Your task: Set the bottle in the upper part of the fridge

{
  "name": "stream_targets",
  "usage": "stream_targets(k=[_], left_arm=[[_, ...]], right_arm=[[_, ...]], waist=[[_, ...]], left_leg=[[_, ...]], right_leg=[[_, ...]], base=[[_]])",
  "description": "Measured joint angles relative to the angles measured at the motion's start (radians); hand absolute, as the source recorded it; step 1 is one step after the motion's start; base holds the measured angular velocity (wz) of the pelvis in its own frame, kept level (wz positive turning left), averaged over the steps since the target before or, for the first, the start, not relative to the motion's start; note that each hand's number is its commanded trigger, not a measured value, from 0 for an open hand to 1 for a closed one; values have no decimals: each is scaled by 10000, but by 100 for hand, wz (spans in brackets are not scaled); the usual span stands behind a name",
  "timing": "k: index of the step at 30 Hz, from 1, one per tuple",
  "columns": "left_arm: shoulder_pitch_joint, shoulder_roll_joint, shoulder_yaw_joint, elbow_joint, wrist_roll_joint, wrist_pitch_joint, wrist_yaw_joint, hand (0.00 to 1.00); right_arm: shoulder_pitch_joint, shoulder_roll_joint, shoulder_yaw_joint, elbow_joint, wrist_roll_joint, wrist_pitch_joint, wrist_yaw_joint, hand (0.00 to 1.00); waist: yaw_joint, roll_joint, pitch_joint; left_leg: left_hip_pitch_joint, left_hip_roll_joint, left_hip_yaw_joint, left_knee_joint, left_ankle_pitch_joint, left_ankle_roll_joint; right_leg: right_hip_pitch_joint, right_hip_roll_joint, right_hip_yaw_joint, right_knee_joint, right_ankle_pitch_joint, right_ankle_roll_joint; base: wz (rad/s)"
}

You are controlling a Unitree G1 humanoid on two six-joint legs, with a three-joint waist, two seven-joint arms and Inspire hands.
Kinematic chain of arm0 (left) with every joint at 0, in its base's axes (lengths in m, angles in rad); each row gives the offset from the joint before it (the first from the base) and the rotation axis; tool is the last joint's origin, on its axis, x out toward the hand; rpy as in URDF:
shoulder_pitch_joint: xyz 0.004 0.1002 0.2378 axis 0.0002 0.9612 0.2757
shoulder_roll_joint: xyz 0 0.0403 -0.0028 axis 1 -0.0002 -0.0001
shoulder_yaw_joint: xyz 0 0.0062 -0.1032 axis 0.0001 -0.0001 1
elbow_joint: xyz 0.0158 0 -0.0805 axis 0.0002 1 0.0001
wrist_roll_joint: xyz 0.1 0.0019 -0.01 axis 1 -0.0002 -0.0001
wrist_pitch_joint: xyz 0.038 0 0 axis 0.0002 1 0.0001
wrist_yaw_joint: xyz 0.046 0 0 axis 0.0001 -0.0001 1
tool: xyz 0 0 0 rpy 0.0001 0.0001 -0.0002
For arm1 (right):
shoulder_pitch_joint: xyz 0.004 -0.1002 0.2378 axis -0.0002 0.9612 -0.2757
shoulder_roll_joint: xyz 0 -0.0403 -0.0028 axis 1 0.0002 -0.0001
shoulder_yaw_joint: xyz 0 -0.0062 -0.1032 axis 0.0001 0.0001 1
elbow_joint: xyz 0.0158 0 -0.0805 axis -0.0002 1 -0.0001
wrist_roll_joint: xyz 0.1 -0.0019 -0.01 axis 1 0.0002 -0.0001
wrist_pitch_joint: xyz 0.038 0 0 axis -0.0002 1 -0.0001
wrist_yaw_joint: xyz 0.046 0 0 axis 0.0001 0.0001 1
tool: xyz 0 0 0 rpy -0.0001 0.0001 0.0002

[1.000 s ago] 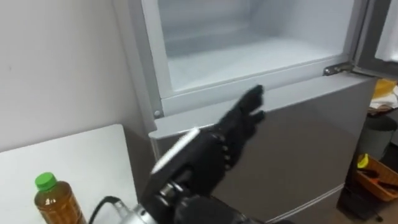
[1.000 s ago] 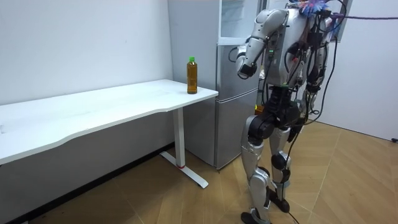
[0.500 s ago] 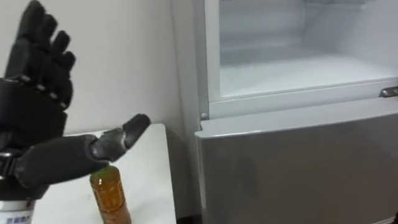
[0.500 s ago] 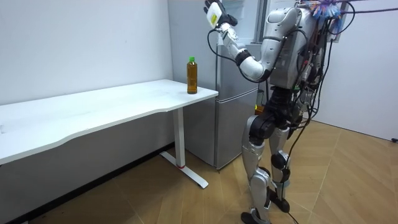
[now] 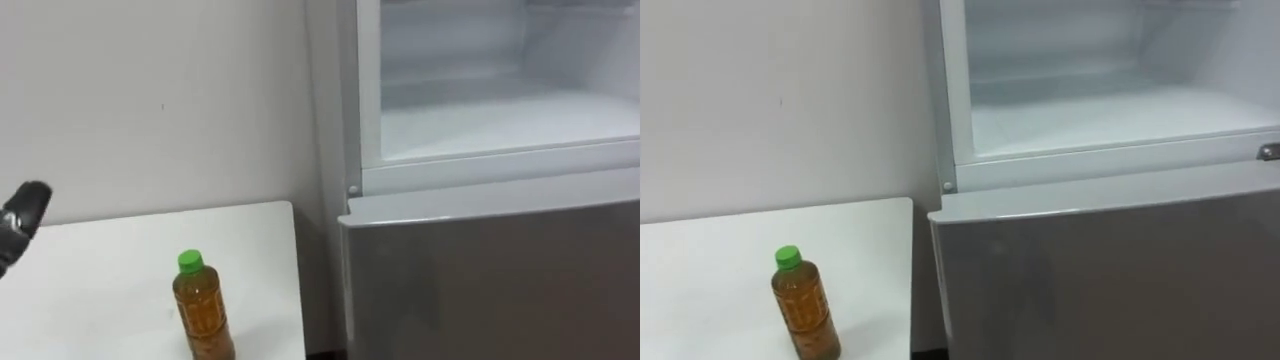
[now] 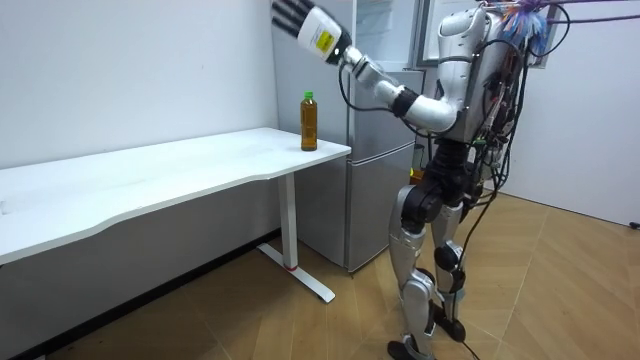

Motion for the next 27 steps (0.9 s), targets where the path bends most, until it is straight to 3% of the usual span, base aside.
stream_targets(k=[6, 13, 16, 18, 20, 27], left_arm=[[846, -116, -123, 1990, -109, 113, 37, 0], [1950, -147, -1387, 7001, 507, 117, 3, 0], [2032, -126, -1964, 9173, 751, 112, -39, 0], [2044, -128, -2484, 10244, 917, 108, -81, 0], [1982, -152, -3005, 11711, 1326, 105, -219, 0], [1954, -127, -3093, 14414, 1707, 186, -459, 0]], right_arm=[[-28, -7, -97, -15, -473, 75, -5, 0], [33, -1, -109, -39, -977, 80, 5, 0], [-8, -9, -48, -27, -1179, 80, 19, 0], [-34, 13, 41, -25, -1183, 78, 22, 0], [-82, 23, 40, -17, -1171, 50, 52, 0], [-15, 4, 59, -8, -1129, 65, 87, 0]], waist=[[4, -89, 0], [155, -335, -26], [163, -409, -70], [162, -504, -23], [157, -513, -37], [164, -457, -1]], left_leg=[[-24, -82, -339, 62, -1, 2], [-47, -117, -507, 180, -19, -34], [-147, -114, -631, 297, -32, -51], [-136, -113, -656, 260, -33, -53], [-118, -103, -647, 239, -56, -70], [-122, -67, -613, 239, -76, -89]], right_leg=[[173, -76, -196, 9, -132, -3], [222, -116, -425, 17, -330, -82], [247, -108, -495, 22, -342, -79], [338, -111, -568, 20, -342, -79], [354, -98, -581, 5, -342, -80], [259, -79, -576, 6, -348, -90]], base=[[14], [8], [12], [10], [0], [-2]])
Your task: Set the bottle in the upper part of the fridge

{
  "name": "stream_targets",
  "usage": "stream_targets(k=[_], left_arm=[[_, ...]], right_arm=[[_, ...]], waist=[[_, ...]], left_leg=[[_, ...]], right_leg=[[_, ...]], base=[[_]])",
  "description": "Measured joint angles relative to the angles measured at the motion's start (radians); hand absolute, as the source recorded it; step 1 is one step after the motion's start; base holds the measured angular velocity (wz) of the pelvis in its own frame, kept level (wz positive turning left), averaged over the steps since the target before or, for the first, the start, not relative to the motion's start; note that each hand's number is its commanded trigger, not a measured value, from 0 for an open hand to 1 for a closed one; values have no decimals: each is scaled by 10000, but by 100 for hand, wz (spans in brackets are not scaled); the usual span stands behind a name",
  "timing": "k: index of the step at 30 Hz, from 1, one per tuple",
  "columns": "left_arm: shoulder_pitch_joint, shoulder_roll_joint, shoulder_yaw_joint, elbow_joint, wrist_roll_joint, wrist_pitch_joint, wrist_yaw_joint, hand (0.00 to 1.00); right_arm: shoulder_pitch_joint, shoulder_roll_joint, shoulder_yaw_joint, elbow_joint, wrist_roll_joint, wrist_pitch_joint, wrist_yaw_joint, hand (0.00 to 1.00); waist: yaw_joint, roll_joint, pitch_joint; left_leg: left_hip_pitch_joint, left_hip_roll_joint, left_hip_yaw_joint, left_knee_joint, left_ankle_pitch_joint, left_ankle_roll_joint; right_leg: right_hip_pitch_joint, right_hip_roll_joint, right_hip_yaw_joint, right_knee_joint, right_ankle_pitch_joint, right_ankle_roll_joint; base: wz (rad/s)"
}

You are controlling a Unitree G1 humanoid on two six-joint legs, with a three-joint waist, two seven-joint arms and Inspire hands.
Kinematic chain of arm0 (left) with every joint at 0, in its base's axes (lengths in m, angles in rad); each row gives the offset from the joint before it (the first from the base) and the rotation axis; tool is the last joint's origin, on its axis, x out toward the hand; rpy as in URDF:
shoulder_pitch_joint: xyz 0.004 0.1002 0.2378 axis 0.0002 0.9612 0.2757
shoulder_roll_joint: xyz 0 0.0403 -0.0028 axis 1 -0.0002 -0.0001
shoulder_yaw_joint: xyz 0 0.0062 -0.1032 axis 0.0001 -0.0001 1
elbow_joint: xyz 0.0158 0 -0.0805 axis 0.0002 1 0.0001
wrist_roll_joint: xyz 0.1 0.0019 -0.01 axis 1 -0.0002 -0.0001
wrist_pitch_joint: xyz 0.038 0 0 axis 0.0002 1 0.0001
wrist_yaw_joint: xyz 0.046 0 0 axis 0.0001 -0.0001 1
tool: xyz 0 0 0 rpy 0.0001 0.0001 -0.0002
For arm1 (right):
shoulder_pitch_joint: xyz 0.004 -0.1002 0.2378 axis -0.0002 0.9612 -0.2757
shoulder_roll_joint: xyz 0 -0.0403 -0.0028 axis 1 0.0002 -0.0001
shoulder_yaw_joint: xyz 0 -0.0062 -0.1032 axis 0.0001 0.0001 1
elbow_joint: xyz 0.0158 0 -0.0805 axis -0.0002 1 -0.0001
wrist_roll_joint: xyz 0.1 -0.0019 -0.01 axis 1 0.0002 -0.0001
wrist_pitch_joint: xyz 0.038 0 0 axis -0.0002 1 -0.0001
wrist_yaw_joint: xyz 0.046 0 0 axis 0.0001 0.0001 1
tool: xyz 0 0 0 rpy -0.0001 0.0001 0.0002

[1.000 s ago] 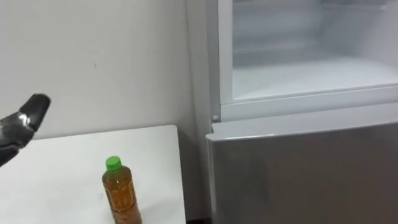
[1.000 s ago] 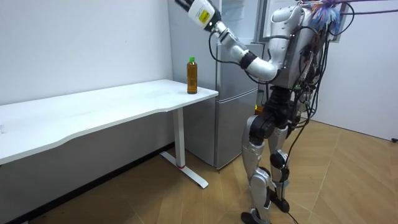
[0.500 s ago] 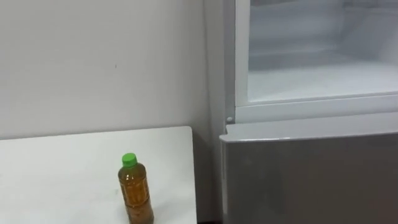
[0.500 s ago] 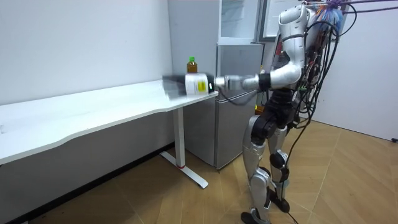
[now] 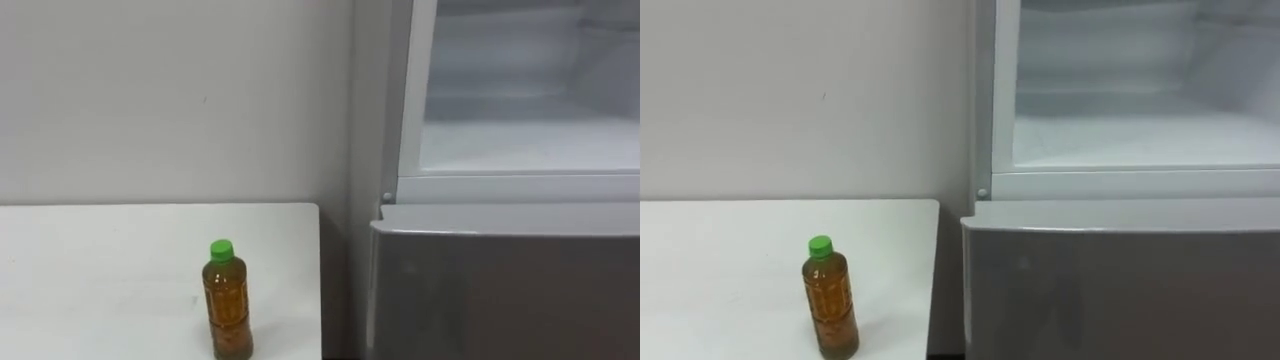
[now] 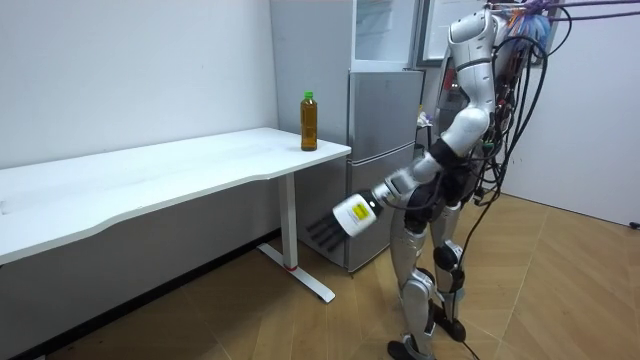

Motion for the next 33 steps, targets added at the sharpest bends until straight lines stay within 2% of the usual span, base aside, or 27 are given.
stream_targets(k=[2, 7, 11, 13, 15, 17, 23, 33], left_arm=[[-29, -10, -1, 602, 152, 391, -175, 0], [-206, -27, -69, 1232, 829, 1075, -599, 0], [-577, -82, -362, 1399, 1508, 1676, -944, 0], [-737, -65, -477, 1402, 1842, 1853, -1178, 0], [-951, -60, -504, 1401, 2165, 1962, -1337, 0], [-1099, 65, -861, 1390, 2477, 2070, -1533, 0], [-1241, 83, -864, 1563, 2613, 2356, -2024, 0], [-1190, 28, -857, 1619, 2609, 2381, -2196, 0]], right_arm=[[0, -35, 61, 14, 2, 21, -1, 0], [-42, -38, 228, 14, -2, 97, 1, 0], [-237, -34, 418, 12, -4, 285, -53, 0], [-321, -38, 554, 18, -3, 310, -99, 0], [-355, -39, 691, 18, 2, 311, -108, 0], [-408, -53, 767, 18, -1, 313, -191, 0], [-431, -75, 834, 45, 9, 410, -194, 0], [-445, -64, 804, 45, 15, 429, -190, 0]], waist=[[4, -19, -1], [-60, -73, -2], [-234, -168, 5], [-264, -217, 8], [-282, -249, 9], [-306, -243, 7], [-316, -215, 0], [-496, -136, 1]], left_leg=[[18, 20, 129, -21, 1, -2], [56, 5, 159, -61, 1, -1], [12, 4, 177, -44, 1, 0], [-6, 3, 193, -35, 1, 0], [-1, 4, 196, -33, 1, -1], [-8, 4, 211, -35, 1, -1], [-10, 9, 270, -62, 3, -5], [-11, 24, 259, -65, -15, -15]], right_leg=[[-48, 13, 84, 13, 0, -1], [-45, 0, 125, 25, 0, -1], [-80, -1, 161, 19, -9, -8], [-91, -2, 172, -3, -26, -17], [-87, -1, 179, -6, -45, -17], [-92, 2, 185, -16, -49, -12], [-130, 14, 269, 17, -62, -5], [-93, 14, 234, 43, -60, -8]], base=[[-11], [-3], [0], [0], [0], [0], [-3], [0]])
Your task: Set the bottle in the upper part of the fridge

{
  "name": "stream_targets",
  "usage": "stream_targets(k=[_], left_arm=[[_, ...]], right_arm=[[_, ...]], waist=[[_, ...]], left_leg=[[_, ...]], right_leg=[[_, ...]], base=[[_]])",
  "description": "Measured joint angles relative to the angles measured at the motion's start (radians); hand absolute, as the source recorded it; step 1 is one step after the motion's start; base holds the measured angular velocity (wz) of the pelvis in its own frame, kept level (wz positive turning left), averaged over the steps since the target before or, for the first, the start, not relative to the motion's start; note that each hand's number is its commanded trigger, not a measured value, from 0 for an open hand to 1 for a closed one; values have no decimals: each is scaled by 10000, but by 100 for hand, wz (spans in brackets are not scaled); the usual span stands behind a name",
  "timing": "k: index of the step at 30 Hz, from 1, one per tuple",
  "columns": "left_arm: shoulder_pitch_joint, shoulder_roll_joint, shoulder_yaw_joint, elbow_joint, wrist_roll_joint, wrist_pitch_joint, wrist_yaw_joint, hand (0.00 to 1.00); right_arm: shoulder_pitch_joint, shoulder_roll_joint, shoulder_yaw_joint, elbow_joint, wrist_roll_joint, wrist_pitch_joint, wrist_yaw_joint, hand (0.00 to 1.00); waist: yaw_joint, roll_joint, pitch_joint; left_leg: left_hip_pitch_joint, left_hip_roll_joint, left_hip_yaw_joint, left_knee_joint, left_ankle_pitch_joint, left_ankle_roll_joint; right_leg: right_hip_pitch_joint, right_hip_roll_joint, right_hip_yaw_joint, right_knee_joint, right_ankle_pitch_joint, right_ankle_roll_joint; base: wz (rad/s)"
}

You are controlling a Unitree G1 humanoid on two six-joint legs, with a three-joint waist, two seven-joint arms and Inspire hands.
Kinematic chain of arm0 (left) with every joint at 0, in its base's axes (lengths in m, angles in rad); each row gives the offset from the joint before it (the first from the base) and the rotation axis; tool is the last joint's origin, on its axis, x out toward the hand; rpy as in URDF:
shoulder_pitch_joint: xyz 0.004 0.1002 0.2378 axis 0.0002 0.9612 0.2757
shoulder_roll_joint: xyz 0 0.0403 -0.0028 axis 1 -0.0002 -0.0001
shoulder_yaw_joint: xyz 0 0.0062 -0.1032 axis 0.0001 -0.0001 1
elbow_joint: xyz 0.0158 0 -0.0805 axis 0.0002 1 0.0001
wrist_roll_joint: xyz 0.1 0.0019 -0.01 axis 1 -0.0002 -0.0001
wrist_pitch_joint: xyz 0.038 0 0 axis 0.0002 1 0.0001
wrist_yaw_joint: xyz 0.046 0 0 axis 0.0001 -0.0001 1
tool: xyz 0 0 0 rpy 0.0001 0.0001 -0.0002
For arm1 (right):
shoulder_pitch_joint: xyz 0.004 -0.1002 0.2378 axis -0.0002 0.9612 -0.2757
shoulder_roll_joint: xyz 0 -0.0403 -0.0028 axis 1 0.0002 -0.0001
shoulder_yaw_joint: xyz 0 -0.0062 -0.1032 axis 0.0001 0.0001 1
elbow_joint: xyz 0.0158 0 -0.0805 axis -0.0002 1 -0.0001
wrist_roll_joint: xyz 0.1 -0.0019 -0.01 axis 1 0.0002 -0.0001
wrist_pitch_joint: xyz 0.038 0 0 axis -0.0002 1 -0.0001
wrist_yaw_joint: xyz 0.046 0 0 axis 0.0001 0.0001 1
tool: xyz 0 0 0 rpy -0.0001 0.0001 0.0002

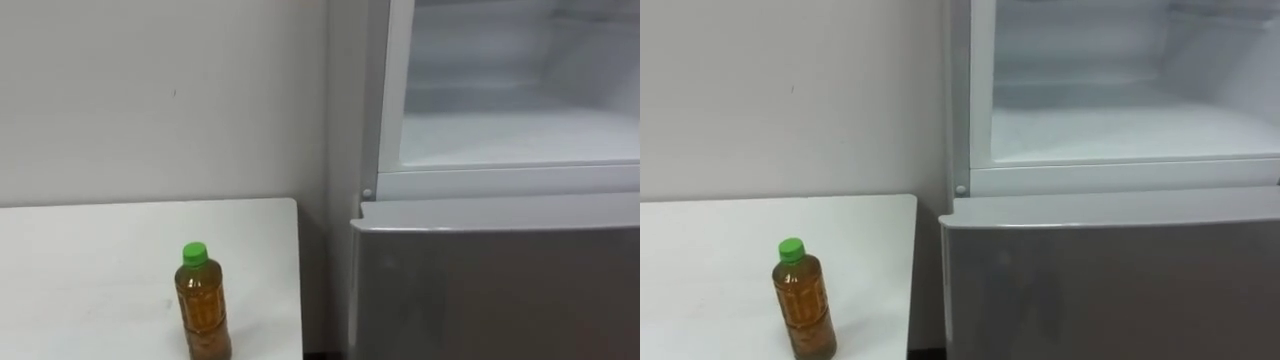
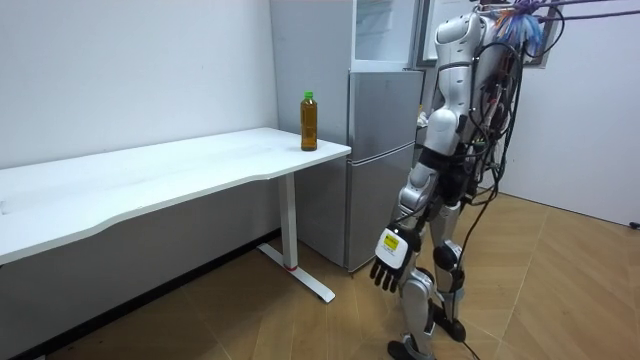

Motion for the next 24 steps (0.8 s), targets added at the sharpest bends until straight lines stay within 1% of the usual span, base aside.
stream_targets(k=[6, 10, 12, 15, 18, 21, 22, 23, 24], left_arm=[[9, -20, -5, 34, -2, 32, -160, 0], [-6, -21, -12, 38, -87, 22, -157, 0], [-43, -21, -14, 18, -64, -32, -158, 0], [-44, 2, 0, -40, 8, -88, -168, 0], [-61, 40, 0, -50, 3, -247, -237, 0], [-99, 105, -2, -49, 29, -378, -352, 0], [-96, 145, 1, -52, 39, -481, -370, 0], [-109, 191, 22, -77, 72, -544, -390, 0], [-135, 219, 23, -83, 78, -563, -400, 0]], right_arm=[[-74, -23, -46, -32, -21, 96, 22, 0], [-182, -23, 13, -51, -17, 91, 212, 0], [-157, -38, 153, -311, -132, 109, 225, 0], [-148, -97, 467, -898, -516, 69, 342, 0], [-136, -102, 851, -1809, -852, 83, 577, 0], [-216, -50, 1146, -2906, -1193, -63, 914, 0], [-228, -44, 1219, -3376, -1307, -62, 985, 0], [-219, -51, 1317, -3918, -1506, -61, 995, 0], [-214, -51, 1360, -4155, -1594, -72, 1005, 0]], waist=[[-24, 19, 1], [-23, -33, 2], [-18, -58, -10], [16, -93, -17], [52, -156, -17], [50, -151, 12], [90, -184, 21], [213, -208, 41], [249, -226, 52]], left_leg=[[-6, 4, 16, 45, -5, 4], [-43, 6, 17, 159, -13, 15], [-112, 11, 24, 189, -13, 14], [-279, 34, 18, 338, -12, 14], [-290, 37, 25, 336, -12, 14], [-304, 32, 24, 337, -12, 14], [-326, 30, 21, 339, -12, 14], [-353, 31, 20, 340, -12, 15], [-362, 32, 18, 341, -13, 14]], right_leg=[[-143, -24, 49, 168, -4, -4], [-147, -32, 62, 173, -41, -27], [-206, -30, 72, 174, -59, -32], [-335, -24, 55, 188, -56, -37], [-348, -34, 39, 263, -57, -39], [-341, -47, 30, 295, -59, -40], [-349, -53, 10, 300, -59, -40], [-374, -54, 5, 300, -59, -40], [-386, -53, 2, 300, -60, -40]], base=[[-1], [0], [0], [1], [0], [0], [0], [0], [0]])
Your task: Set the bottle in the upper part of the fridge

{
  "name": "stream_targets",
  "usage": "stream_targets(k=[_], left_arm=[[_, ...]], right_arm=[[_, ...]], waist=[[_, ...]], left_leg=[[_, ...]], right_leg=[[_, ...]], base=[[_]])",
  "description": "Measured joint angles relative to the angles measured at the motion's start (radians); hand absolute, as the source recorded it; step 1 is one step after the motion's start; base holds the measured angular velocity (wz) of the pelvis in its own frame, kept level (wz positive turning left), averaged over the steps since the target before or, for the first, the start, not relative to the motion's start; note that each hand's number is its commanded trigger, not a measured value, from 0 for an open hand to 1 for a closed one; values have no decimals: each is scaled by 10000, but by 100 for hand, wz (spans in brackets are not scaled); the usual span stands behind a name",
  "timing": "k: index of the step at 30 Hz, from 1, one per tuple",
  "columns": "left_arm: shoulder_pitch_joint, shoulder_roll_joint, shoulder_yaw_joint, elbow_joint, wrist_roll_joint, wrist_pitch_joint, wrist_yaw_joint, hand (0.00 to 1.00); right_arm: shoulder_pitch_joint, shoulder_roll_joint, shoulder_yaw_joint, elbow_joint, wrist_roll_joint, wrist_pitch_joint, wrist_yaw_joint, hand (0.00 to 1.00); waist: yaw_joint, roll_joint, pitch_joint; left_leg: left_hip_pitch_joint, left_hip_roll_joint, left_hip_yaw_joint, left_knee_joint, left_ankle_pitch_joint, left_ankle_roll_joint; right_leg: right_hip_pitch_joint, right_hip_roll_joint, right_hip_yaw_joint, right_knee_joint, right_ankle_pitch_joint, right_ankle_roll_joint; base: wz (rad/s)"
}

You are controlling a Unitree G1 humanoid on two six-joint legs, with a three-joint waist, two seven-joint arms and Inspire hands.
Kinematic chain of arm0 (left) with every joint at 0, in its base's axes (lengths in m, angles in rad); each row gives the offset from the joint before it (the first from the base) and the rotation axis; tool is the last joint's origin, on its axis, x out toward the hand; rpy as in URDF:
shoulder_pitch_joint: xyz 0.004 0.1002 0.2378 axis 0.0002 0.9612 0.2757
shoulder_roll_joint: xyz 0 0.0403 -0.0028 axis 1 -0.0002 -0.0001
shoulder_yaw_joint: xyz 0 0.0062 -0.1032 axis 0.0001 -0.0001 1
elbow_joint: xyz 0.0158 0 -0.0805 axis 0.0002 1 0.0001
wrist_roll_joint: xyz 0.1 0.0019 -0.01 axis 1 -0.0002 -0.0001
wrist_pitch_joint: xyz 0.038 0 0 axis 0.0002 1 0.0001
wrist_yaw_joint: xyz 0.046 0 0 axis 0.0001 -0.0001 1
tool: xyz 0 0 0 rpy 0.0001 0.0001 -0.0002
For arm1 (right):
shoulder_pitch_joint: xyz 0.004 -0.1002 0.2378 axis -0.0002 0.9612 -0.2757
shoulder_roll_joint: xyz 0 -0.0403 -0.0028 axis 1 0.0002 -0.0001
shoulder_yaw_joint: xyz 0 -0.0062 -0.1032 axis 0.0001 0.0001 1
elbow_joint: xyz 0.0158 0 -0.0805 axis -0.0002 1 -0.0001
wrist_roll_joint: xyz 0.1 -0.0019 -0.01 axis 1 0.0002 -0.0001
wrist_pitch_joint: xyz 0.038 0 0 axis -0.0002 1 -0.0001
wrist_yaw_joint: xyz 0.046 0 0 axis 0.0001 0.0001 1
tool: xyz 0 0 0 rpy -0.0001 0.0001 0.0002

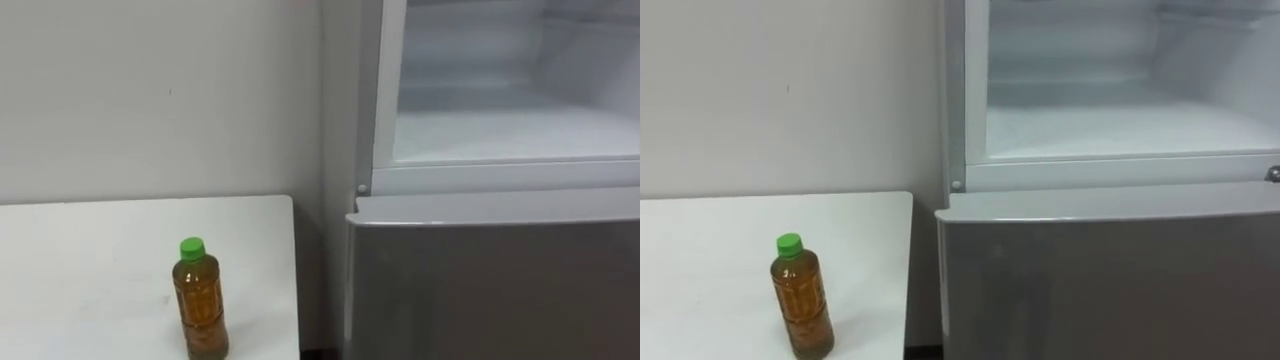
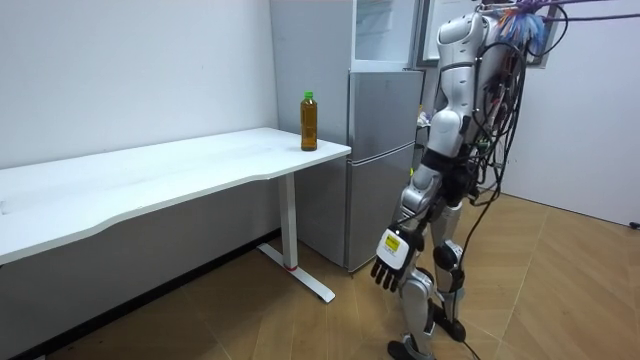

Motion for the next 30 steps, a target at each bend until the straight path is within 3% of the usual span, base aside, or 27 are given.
stream_targets(k=[5, 7, 9, 19, 30], left_arm=[[-54, 251, -34, -317, 47, -21, -133, 0], [-60, 267, -34, -375, 53, -46, -145, 0], [-53, 271, -34, -385, 52, -48, -164, 0], [-13, 283, -42, -373, 195, -47, -454, 0], [46, 293, -47, -647, 388, -47, -565, 0]], right_arm=[[-29, -15, 457, -1835, -85, -53, 521, 0], [-23, -87, 541, -2599, -76, -33, 647, 0], [-29, -134, 542, -3496, -73, -38, 681, 0], [-56, -331, 534, -5888, -291, -43, 871, 0], [-295, -342, 514, -8756, -114, -50, 1076, 0]], waist=[[48, -104, -13], [51, -83, 60], [55, -47, 75], [124, 47, -17], [321, -35, -85]], left_leg=[[-359, 50, -111, 282, -22, -5], [-415, 76, -105, 341, -27, -9], [-456, 93, -93, 343, -30, -13], [-335, 133, -38, 326, -58, -41], [-422, 123, -16, 352, -50, -29]], right_leg=[[-194, 13, -129, 55, -16, -24], [-306, 14, -100, 199, -14, -25], [-323, 32, -88, 198, -7, -36], [-296, 48, -50, 371, -2, -46], [-468, 10, -48, 516, 9, -63]], base=[[7], [-2], [-4], [-2], [0]])
